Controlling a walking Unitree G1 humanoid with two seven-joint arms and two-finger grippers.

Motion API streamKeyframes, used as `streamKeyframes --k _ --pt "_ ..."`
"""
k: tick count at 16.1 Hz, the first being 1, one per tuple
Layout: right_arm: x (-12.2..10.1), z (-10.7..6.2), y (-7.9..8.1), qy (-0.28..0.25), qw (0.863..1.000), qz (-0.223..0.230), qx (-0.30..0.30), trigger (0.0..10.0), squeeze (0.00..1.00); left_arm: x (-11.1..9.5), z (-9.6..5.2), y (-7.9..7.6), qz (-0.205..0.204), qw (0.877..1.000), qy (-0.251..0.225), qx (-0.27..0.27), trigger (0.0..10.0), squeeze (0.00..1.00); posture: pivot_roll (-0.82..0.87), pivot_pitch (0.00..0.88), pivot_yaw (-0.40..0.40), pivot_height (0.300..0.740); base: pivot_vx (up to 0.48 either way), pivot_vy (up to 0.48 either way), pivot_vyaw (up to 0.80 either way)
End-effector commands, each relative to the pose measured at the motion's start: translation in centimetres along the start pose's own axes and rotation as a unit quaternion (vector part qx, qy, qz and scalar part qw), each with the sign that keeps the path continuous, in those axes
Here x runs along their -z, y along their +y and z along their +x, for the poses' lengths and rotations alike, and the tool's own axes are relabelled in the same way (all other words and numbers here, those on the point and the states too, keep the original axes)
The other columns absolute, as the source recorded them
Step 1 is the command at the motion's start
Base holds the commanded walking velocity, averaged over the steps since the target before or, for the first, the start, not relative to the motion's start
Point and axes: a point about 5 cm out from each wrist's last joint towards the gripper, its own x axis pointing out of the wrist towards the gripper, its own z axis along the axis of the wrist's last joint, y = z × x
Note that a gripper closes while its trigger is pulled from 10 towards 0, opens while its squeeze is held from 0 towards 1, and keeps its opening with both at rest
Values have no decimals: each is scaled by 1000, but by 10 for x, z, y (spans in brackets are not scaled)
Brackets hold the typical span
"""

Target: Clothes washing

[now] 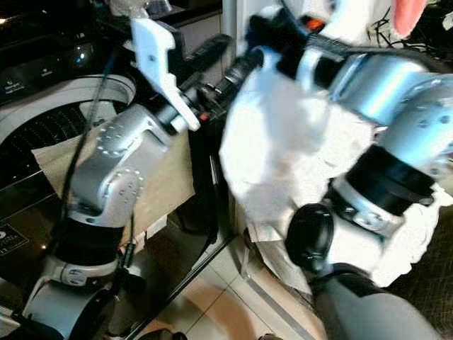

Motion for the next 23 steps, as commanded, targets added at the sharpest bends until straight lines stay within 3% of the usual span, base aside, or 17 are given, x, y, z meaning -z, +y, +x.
streamKeyframes --k 1,2,4,5,7,9,10,11,13,22,23 --pt "-4 2 15 -3 999 3 -42 0 0 9 -1 -3 7 1000 24 9 10000 380 -82 0 33 740 0 0 0" --pt "-3 3 17 -4 999 8 -52 0 0 12 0 -2 26 999 32 1 10000 16 -85 0 36 740 0 0 0" --pt "-1 4 19 -5 998 11 -62 0 0 16 1 2 39 998 44 -17 10000 0 -86 0 39 740 0 0 0" --pt "2 4 22 -6 997 14 -70 0 0 22 2 10 79 993 70 -48 10000 0 -88 0 42 740 0 0 0" --pt "1 1 22 -18 997 21 -77 0 0 24 0 25 119 985 91 -90 10000 0 -91 0 49 740 0 0 0" --pt "0 0 23 -23 996 25 -84 0 0 19 0 25 110 988 69 -82 10000 0 -91 0 49 740 0 0 0" --pt "1 0 22 -22 996 24 -83 0 0 16 1 24 94 991 54 -80 549 0 -91 0 51 740 0 0 0" --pt "3 -1 21 -20 996 23 -80 0 0 14 1 23 83 993 43 -78 0 0 -90 0 51 740 0 0 0" --pt "5 -2 19 -17 997 23 -73 0 0 11 2 21 57 996 28 -69 0 0 -88 0 50 740 0 0 0" --pt "12 -3 14 -8 999 22 -44 157 0 9 -3 25 33 997 24 -73 0 0 -89 0 53 740 0 0 0" --pt "12 -4 13 -8 999 21 -41 2471 0 9 -4 26 33 996 24 -76 0 0 -89 0 53 740 0 0 0"
